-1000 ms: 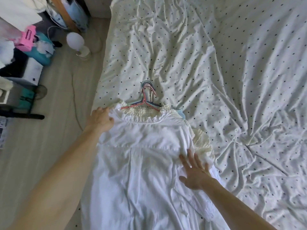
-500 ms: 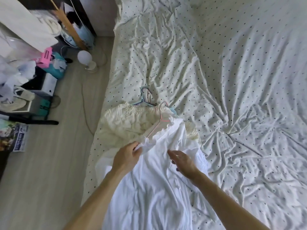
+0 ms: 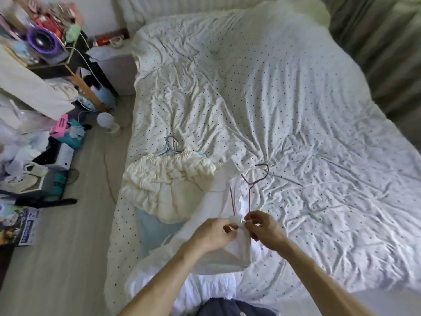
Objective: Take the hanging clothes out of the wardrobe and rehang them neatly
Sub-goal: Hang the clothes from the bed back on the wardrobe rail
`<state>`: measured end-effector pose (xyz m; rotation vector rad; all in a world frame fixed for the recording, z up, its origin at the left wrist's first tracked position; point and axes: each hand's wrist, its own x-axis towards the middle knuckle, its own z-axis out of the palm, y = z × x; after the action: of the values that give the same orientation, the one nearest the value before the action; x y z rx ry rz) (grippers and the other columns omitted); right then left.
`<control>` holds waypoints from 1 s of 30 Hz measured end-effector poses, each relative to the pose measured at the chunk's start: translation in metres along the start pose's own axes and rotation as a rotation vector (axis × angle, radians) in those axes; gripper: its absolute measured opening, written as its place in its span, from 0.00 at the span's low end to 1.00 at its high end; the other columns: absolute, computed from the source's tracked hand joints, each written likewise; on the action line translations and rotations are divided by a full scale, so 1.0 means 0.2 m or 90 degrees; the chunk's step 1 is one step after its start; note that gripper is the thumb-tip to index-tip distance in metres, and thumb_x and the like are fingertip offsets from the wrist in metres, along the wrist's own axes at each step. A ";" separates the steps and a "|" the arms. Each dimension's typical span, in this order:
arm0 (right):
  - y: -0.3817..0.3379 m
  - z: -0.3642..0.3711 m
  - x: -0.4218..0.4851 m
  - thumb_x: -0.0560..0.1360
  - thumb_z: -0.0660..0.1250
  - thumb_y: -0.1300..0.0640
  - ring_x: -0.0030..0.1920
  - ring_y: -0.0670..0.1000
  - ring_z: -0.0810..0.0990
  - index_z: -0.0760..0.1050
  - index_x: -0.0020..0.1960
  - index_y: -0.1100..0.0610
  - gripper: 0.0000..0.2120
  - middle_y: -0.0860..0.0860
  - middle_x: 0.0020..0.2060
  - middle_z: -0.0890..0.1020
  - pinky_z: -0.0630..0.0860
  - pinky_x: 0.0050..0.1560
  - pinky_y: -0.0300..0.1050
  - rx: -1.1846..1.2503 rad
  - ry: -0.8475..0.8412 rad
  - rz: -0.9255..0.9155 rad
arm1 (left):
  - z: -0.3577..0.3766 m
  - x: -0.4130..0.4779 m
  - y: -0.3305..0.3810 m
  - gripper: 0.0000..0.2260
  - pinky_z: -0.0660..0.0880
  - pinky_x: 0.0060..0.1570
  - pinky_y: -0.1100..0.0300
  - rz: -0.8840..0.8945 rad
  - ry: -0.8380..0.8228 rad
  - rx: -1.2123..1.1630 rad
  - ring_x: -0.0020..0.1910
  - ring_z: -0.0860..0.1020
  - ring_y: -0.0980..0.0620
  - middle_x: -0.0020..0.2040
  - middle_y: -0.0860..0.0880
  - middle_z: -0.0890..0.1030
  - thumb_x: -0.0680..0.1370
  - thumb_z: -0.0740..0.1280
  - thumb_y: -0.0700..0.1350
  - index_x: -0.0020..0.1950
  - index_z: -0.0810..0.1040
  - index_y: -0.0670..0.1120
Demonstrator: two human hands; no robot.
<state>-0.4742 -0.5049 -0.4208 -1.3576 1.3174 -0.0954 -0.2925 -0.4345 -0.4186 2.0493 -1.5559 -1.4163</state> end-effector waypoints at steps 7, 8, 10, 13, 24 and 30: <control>0.23 -0.73 -0.65 0.79 0.66 0.54 0.41 0.36 0.78 0.76 0.49 0.42 0.07 0.39 0.45 0.82 0.70 0.40 0.29 -0.181 0.155 -0.074 | -0.05 0.11 0.75 0.29 0.63 0.71 0.53 0.203 0.183 0.247 0.74 0.65 0.46 0.76 0.45 0.65 0.81 0.63 0.52 0.80 0.57 0.48; 0.27 -0.84 -0.76 0.79 0.66 0.53 0.42 0.36 0.77 0.77 0.50 0.41 0.07 0.38 0.45 0.82 0.70 0.40 0.29 -0.195 0.184 -0.076 | -0.03 0.12 0.90 0.31 0.61 0.73 0.52 0.240 0.187 0.276 0.75 0.62 0.46 0.77 0.46 0.61 0.81 0.63 0.54 0.81 0.55 0.50; 0.32 -1.03 -0.98 0.79 0.66 0.51 0.42 0.37 0.78 0.79 0.51 0.40 0.06 0.38 0.44 0.82 0.71 0.42 0.31 -0.200 0.245 -0.074 | 0.03 0.13 1.20 0.32 0.58 0.75 0.50 0.320 0.176 0.347 0.77 0.58 0.46 0.79 0.47 0.58 0.80 0.63 0.58 0.81 0.54 0.54; 0.44 -1.24 -1.27 0.77 0.68 0.51 0.42 0.37 0.78 0.80 0.50 0.38 0.07 0.37 0.43 0.83 0.71 0.43 0.31 -0.183 0.322 -0.073 | 0.21 0.11 1.63 0.27 0.57 0.75 0.48 0.423 0.114 0.433 0.77 0.59 0.49 0.79 0.51 0.61 0.78 0.61 0.64 0.76 0.63 0.62; 0.99 -1.63 -2.14 0.78 0.69 0.55 0.45 0.45 0.81 0.83 0.49 0.42 0.08 0.38 0.43 0.85 0.78 0.50 0.46 -0.012 0.625 -0.060 | 1.07 -0.27 2.62 0.13 0.67 0.35 0.65 0.614 -0.268 0.230 0.31 0.71 0.60 0.33 0.51 0.77 0.77 0.66 0.63 0.42 0.84 0.58; 1.21 -1.68 -2.49 0.75 0.74 0.54 0.37 0.43 0.78 0.84 0.48 0.45 0.05 0.39 0.39 0.84 0.71 0.40 0.29 0.094 0.892 -0.025 | 1.49 -0.39 2.99 0.14 0.69 0.37 0.59 0.756 -0.331 0.208 0.31 0.71 0.55 0.30 0.54 0.76 0.77 0.67 0.63 0.42 0.84 0.56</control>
<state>-1.0376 -0.2894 -0.1861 -1.1322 2.3177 -1.3280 -0.9018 -0.5149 -0.1426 0.4533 -2.6213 -1.1964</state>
